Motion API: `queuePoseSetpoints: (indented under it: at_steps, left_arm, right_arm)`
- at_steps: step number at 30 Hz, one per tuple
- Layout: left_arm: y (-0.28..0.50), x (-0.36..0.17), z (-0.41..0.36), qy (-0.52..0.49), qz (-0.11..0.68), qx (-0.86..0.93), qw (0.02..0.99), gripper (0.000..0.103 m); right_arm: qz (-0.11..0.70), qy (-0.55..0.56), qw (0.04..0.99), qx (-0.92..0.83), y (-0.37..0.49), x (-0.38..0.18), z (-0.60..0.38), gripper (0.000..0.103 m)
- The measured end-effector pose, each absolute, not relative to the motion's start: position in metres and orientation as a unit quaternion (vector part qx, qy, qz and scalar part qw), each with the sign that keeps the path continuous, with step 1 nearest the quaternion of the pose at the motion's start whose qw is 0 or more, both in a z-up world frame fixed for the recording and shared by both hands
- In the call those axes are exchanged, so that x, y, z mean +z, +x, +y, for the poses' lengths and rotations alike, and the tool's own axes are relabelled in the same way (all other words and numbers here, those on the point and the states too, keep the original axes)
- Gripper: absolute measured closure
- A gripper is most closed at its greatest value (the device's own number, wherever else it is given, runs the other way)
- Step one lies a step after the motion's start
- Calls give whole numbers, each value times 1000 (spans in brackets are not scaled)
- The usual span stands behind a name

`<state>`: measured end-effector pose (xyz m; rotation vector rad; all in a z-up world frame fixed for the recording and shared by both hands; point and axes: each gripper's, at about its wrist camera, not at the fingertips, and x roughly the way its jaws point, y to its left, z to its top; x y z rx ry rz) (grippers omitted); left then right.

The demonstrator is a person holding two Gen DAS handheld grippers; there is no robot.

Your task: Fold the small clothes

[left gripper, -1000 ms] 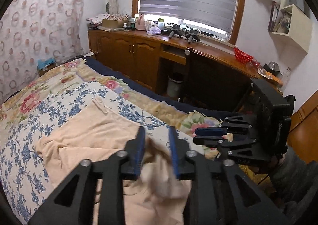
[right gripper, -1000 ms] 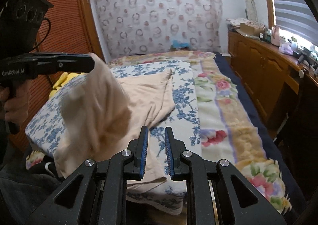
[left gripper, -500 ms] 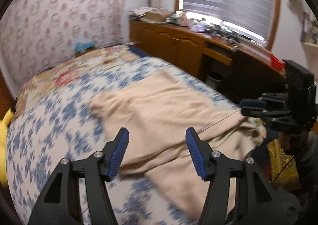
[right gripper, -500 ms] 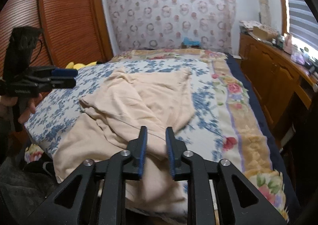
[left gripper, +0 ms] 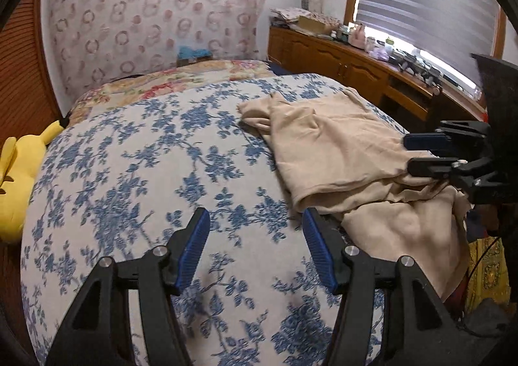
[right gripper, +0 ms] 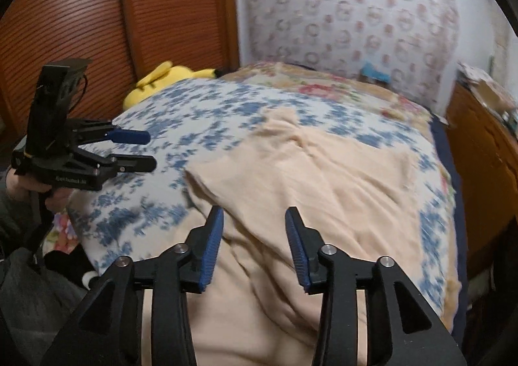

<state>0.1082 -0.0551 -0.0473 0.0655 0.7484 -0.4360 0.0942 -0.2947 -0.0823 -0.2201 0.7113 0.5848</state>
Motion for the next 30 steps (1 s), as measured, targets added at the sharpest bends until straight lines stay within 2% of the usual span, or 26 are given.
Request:
queuePoseSetpoints:
  at_steps: [11, 23, 25, 28, 30]
  left_arm:
    - [100, -31, -12, -16, 324, -175, 930, 44]
    - [100, -40, -1, -21, 334, -171, 927, 44]
    - [100, -42, -5, -18, 336, -175, 925, 44]
    - [99, -43, -11, -12, 338, -181, 923, 44]
    - [98, -43, -15, -7, 338, -185, 923, 44]
  right_arm:
    - [390, -142, 847, 334, 137, -101, -230, 58]
    - [420, -205, 819, 332, 145, -132, -205, 58]
    - [417, -220, 818, 329, 144, -133, -204, 66]
    - [412, -234, 820, 321, 143, -132, -205, 96]
    - [405, -217, 827, 324, 145, -125, -210, 99]
